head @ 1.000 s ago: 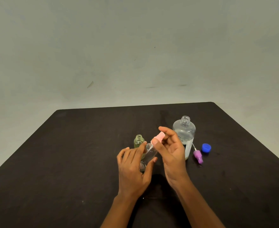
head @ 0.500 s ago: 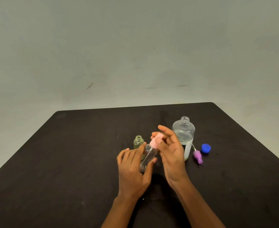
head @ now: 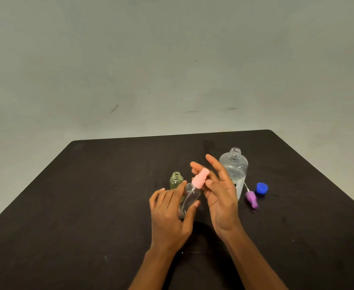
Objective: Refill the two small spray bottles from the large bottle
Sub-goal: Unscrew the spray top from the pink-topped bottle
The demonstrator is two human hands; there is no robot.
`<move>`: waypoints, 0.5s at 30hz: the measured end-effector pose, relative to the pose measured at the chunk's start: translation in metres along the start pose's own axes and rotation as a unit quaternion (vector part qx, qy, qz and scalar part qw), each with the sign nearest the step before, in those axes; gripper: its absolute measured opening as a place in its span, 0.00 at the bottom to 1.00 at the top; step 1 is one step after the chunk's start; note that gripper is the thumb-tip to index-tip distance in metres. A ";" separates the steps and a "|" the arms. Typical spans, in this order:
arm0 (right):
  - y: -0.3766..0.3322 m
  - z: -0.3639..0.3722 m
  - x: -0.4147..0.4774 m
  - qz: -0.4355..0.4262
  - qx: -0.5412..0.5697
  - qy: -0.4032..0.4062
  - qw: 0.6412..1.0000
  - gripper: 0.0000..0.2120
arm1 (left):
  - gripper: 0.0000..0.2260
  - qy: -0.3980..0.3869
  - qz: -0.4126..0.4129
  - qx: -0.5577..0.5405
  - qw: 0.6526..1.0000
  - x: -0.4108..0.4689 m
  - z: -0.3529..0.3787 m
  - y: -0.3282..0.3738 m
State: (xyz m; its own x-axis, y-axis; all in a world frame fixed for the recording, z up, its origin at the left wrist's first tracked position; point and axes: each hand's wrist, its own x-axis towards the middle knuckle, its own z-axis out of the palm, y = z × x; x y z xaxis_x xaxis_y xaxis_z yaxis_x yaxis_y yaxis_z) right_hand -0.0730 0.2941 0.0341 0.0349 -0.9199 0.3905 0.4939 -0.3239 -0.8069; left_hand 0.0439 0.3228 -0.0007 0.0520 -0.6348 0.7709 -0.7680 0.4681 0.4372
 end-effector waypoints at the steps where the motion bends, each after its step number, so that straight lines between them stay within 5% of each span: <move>1: 0.000 0.001 0.000 -0.004 -0.010 0.015 1.000 0.21 | 0.18 0.000 0.002 0.000 1.000 0.000 0.000 0.000; 15: -0.001 0.000 0.000 -0.002 -0.018 0.006 1.000 0.20 | 0.19 -0.006 -0.004 -0.004 1.000 0.001 -0.001 0.002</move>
State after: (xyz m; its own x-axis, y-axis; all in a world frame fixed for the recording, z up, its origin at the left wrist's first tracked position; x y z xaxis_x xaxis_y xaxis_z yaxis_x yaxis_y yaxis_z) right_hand -0.0738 0.2943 0.0346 0.0227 -0.9211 0.3887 0.4629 -0.3349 -0.8207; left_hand 0.0430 0.3238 0.0010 0.0495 -0.6460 0.7618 -0.7621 0.4685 0.4468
